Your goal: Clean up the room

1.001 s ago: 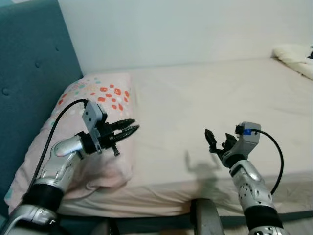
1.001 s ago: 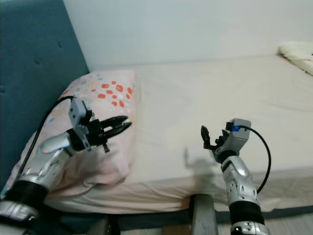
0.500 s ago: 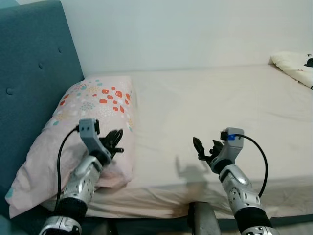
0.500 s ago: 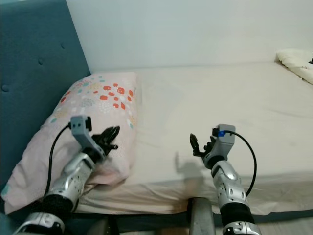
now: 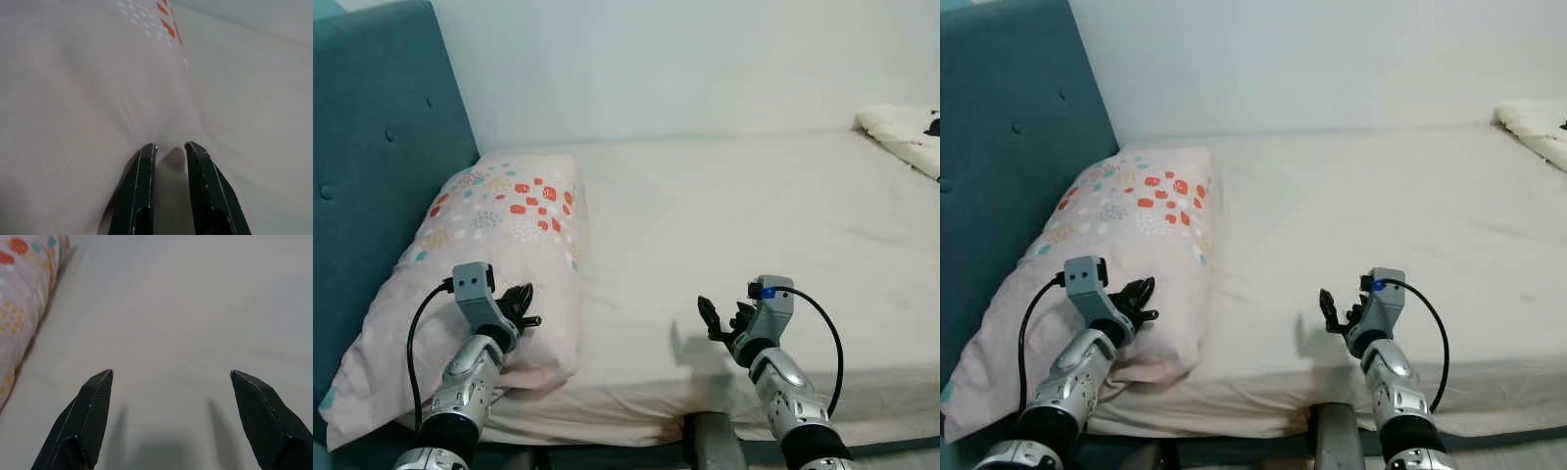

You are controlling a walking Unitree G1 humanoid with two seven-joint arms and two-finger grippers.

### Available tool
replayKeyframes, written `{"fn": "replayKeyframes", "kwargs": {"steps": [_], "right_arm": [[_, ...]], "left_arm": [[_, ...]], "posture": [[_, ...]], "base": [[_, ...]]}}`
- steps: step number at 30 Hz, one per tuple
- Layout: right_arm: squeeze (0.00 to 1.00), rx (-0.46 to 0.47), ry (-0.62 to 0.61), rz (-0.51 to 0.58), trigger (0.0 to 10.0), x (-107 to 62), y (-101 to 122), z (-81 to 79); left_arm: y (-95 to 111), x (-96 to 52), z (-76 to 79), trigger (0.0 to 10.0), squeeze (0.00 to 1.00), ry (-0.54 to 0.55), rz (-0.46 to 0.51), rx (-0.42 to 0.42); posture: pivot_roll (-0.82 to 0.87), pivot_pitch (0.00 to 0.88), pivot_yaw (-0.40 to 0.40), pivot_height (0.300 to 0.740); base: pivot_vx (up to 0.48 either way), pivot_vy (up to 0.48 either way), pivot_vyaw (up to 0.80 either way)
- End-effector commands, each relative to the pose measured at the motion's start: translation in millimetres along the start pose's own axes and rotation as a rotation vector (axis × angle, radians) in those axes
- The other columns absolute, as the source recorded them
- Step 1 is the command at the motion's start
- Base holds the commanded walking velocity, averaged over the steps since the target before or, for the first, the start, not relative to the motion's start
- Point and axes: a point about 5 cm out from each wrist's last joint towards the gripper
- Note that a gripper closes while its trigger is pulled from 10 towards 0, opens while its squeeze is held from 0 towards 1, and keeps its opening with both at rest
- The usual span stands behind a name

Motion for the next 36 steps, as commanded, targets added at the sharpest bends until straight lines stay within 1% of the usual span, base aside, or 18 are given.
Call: {"fn": "replayKeyframes", "kwargs": {"steps": [1,3,7,9,13,15,16,18,20,21,26,31,32,36], "right_arm": [[0.0,-0.013,0.006,-0.017,10.0,-1.7,-7.1,-1.4],[0.0,-0.018,-0.011,-0.042,10.0,-3.1,-12.8,2.9],[0.0,-0.018,-0.017,-0.053,10.0,-4.2,-15.7,4.7],[0.0,-0.017,-0.028,-0.086,10.0,-8.3,-25.1,7.8],[0.0,-0.014,-0.032,-0.108,10.0,-11.3,-32.3,8.6],[0.0,-0.011,-0.036,-0.121,10.0,-13.2,-37.2,8.5],[0.0,-0.011,-0.036,-0.121,10.0,-13.2,-37.2,8.5],[0.0,-0.01,-0.039,-0.127,10.0,-13.8,-39.3,8.6],[0.0,-0.009,-0.039,-0.128,10.0,-14.0,-39.8,8.5],[0.0,-0.009,-0.04,-0.128,10.0,-14.2,-40.7,8.6],[0.0,-0.006,-0.046,-0.135,10.0,-15.6,-43.7,10.0],[0.0,0.003,-0.06,-0.153,10.0,-19.8,-50.5,12.4],[0.0,0.008,-0.07,-0.166,10.0,-22.7,-55.2,14.0],[0.0,0.011,-0.077,-0.176,10.0,-24.8,-58.8,14.9]], "left_arm": [[-12.1,-6.3,-4.2,10.0,0.0,0.015,-0.042,0.03],[-20.2,-10.2,-9.5,10.0,0.0,0.033,-0.068,0.043],[-22.3,-11.6,-11.5,10.0,0.0,0.041,-0.075,0.045],[-24.8,-14.2,-14.5,10.0,0.0,0.053,-0.08,0.049],[-26.9,-17.1,-17.3,10.0,0.0,0.063,-0.086,0.056],[-31.1,-20.2,-19.3,10.0,0.0,0.064,-0.112,0.086],[-31.1,-20.2,-19.3,10.0,0.0,0.064,-0.112,0.086],[-35.4,-21.4,-20.3,10.0,0.0,0.072,-0.149,0.128],[-35.4,-21.8,-20.2,10.0,0.0,0.071,-0.143,0.129],[-34.7,-22.2,-20.6,10.0,0.0,0.07,-0.127,0.133],[-36.2,-23.7,-22.2,10.0,0.0,0.073,-0.125,0.148],[-42.4,-28.9,-26.2,10.0,0.0,0.081,-0.144,0.168],[-46.7,-33.3,-31.8,10.0,0.0,0.105,-0.162,0.182],[-49.6,-36.7,-36.0,10.0,0.0,0.12,-0.173,0.188]], "posture": [[0.03,0.0,0.008,0.539],[0.03,0.0,0.006,0.553],[0.03,0.0,0.004,0.558],[0.04,0.0,-0.003,0.567],[0.04,0.0,-0.005,0.576],[0.04,0.0,-0.002,0.586],[0.04,0.0,-0.002,0.586],[0.04,0.0,-0.002,0.595],[0.04,0.0,-0.001,0.599],[0.04,0.0,0.0,0.609],[0.04,0.0,0.003,0.622],[0.04,0.0,0.008,0.636],[0.04,0.002,0.012,0.645],[0.04,0.003,0.012,0.655]], "base": [[0.0,0.0,0.0],[0.0,0.0,0.0],[0.0,0.0,0.0],[0.0,0.0,0.0],[0.0,0.0,0.0],[0.0,0.0,0.0],[0.0,0.0,0.0],[-0.459,0.0,0.0],[-0.48,0.0,0.0],[0.0,0.0,0.0],[0.0,0.0,0.0],[0.0,0.0,0.0],[0.0,0.0,0.0],[0.0,0.0,0.0]]}}
Point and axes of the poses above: a point about 5 cm out from each wrist's last joint towards the gripper, its own x axis pointing out of the wrist towards the gripper, its own y axis along the axis of the wrist's last joint, z = x × y
